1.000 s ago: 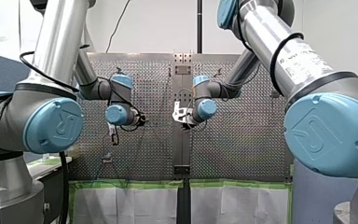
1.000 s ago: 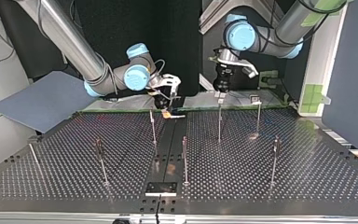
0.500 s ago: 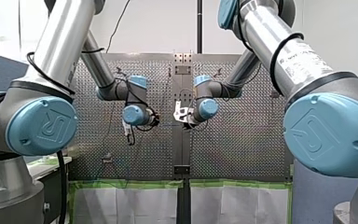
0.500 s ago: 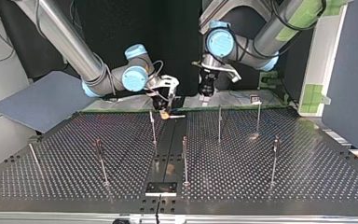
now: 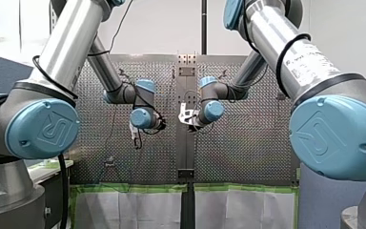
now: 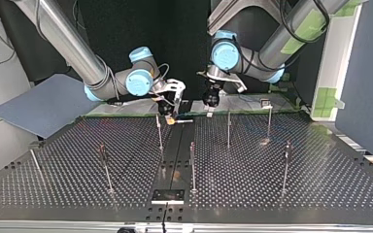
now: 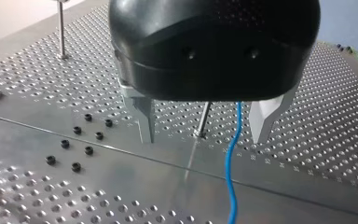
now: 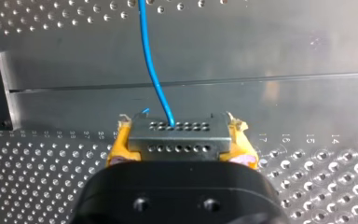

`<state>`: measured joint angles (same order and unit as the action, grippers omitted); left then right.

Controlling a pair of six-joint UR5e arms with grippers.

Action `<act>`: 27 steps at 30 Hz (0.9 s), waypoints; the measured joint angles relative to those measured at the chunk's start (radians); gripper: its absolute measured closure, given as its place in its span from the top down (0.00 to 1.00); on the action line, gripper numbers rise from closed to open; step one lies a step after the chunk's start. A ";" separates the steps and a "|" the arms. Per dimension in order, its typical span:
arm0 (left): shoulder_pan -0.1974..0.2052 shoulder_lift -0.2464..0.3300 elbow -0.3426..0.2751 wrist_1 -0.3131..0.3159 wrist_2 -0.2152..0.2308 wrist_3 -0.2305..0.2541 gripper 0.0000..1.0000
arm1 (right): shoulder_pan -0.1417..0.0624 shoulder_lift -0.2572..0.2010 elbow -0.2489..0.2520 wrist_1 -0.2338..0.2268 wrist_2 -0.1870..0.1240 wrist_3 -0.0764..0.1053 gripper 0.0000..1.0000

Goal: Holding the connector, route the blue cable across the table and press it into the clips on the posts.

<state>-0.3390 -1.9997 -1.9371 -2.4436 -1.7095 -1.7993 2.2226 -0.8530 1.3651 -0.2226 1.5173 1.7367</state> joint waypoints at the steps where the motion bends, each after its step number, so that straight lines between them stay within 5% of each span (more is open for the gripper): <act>1: 0.000 -0.007 0.007 -0.001 0.000 -0.001 1.00 | 0.000 0.000 0.000 0.000 0.000 0.000 0.00; 9: 0.012 -0.087 0.091 -0.011 -0.003 -0.026 1.00 | 0.002 -0.001 0.000 0.000 -0.001 0.000 0.00; 27: 0.040 -0.158 0.189 -0.055 0.021 -0.044 1.00 | 0.007 0.000 -0.001 -0.003 0.000 0.000 0.00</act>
<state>-0.2988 -2.1575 -1.7480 -2.4987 -1.6882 -1.8431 2.2297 -0.8529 1.3646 -0.2256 1.5173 1.7367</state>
